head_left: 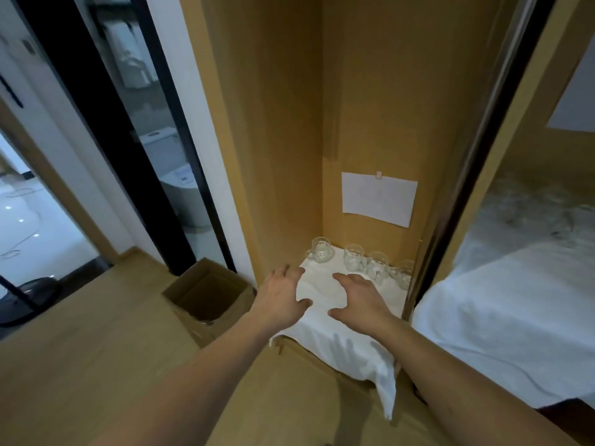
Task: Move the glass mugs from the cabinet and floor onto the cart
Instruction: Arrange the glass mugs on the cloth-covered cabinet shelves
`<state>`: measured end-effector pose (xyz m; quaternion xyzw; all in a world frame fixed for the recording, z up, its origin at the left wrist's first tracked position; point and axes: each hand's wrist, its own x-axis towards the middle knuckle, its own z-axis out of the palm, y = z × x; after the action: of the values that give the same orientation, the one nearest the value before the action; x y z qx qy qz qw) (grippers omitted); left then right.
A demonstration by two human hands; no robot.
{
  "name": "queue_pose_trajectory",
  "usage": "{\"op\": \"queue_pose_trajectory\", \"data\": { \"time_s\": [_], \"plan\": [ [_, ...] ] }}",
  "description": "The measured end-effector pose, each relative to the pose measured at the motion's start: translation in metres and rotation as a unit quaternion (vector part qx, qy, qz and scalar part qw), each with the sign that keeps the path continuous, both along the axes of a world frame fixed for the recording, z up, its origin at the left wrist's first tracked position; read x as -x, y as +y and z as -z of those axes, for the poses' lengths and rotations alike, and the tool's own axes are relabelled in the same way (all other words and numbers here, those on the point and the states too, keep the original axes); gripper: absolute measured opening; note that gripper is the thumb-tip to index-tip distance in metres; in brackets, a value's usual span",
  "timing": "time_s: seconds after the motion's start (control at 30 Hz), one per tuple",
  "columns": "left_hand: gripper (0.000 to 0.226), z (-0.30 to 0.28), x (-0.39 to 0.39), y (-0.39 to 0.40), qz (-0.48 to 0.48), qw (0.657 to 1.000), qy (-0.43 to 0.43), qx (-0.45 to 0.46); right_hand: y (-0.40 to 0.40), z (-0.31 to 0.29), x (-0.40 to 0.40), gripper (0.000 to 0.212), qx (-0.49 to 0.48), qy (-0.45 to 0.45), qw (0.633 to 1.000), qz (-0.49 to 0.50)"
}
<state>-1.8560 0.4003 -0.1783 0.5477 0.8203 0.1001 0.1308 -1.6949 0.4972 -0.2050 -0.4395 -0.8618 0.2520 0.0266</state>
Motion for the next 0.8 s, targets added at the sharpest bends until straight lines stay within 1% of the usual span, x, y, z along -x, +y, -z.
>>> {"op": "queue_pose_trajectory", "data": {
  "time_s": [0.2, 0.47, 0.6, 0.73, 0.8],
  "plan": [
    [0.063, -0.004, 0.031, 0.049, 0.01, 1.0, 0.017, 0.013, 0.049, 0.01, 0.036, 0.085, 0.025, 0.016, 1.0, 0.008],
    [0.064, 0.005, 0.06, 0.115, 0.027, 0.999, 0.013, 0.036, 0.107, 0.028, 0.06, 0.084, 0.066, 0.018, 0.997, 0.03],
    [0.066, 0.024, 0.074, 0.136, 0.024, 0.999, 0.003, 0.049, 0.129, 0.045, 0.074, 0.082, 0.09, 0.015, 0.995, 0.038],
    [0.072, 0.047, 0.094, 0.149, 0.024, 0.996, -0.029, 0.077, 0.136, 0.059, 0.088, 0.081, 0.115, 0.01, 0.992, 0.049],
    [0.073, 0.057, 0.105, 0.161, 0.029, 0.996, -0.027, 0.08, 0.145, 0.065, 0.095, 0.081, 0.124, 0.007, 0.991, 0.058]
  ]
}}
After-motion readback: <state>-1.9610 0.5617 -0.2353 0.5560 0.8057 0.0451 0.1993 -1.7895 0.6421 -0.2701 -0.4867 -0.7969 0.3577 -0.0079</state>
